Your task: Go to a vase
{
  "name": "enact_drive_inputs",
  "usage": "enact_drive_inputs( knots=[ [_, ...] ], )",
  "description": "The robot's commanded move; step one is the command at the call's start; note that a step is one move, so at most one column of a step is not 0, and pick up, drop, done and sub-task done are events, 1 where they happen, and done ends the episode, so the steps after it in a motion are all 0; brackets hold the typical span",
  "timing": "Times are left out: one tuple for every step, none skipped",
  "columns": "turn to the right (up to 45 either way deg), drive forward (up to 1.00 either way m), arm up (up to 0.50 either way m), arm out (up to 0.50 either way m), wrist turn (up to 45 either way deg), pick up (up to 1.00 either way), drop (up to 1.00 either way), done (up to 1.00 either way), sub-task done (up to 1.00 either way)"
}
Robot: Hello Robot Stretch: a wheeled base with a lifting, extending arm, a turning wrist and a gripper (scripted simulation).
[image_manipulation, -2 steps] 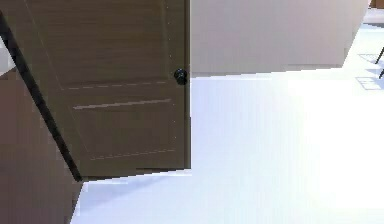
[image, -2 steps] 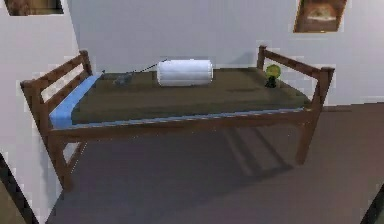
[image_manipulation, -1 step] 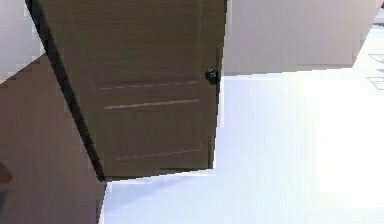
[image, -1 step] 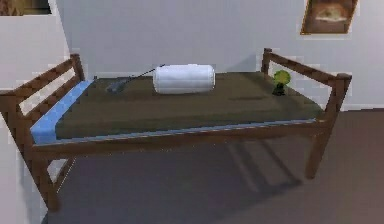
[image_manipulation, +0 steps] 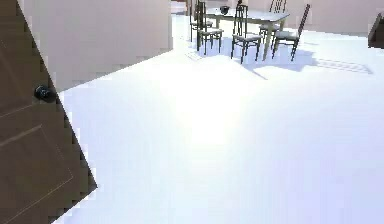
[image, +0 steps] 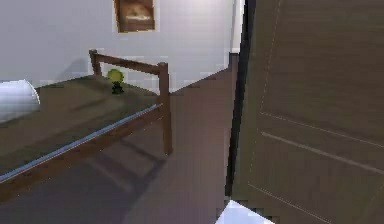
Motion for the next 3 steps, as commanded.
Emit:
enact_drive_inputs(
  knots=[
    [0.0, 1.0, 0.0, 0.0, 0.0, 0.0, 0.0, 0.0, 0.0],
    [6.0, 0.0, 0.0, 0.0, 0.0, 0.0, 0.0, 0.0, 0.0],
    [0.0, 0.35, 0.0, 0.0, 0.0, 0.0, 0.0, 0.0, 0.0]
  ],
)
